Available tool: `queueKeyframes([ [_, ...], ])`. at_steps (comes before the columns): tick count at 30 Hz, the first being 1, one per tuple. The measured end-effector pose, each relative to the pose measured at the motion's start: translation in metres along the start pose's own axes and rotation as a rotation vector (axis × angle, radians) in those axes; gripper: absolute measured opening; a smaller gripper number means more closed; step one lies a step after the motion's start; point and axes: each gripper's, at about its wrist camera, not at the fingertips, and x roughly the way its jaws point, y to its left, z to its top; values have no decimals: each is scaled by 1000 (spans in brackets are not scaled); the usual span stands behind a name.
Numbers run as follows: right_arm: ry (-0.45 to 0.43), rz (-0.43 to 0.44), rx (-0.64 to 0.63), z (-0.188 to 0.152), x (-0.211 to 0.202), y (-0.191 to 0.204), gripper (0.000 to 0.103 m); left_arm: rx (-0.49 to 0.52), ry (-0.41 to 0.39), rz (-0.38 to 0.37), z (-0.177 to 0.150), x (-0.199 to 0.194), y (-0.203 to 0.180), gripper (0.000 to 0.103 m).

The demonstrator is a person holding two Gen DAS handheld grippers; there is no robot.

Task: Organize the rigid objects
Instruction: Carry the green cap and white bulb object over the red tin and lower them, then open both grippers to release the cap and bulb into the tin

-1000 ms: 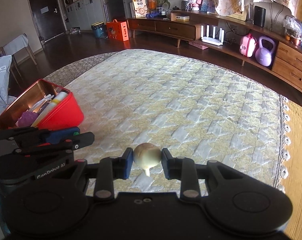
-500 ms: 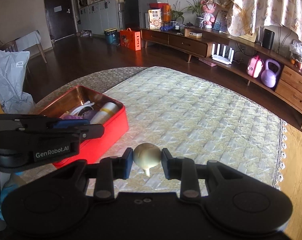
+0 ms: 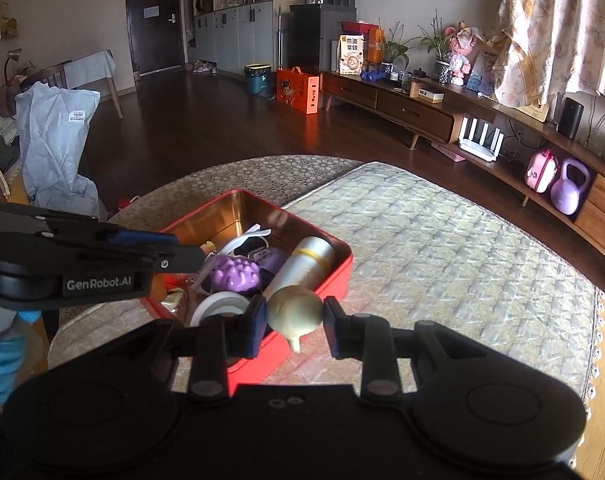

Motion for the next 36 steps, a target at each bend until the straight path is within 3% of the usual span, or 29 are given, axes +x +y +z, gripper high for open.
queueKeyframes([
  [8,22,-20,-34,17,37,29,30,11,71,17,-5,20,41,24],
  [19,99,-48,-29,20,93,32,29,36,114,37,-15,60,54,24],
  [36,114,-40,-21,17,104,35,32,69,136,45,-14,78,46,24],
])
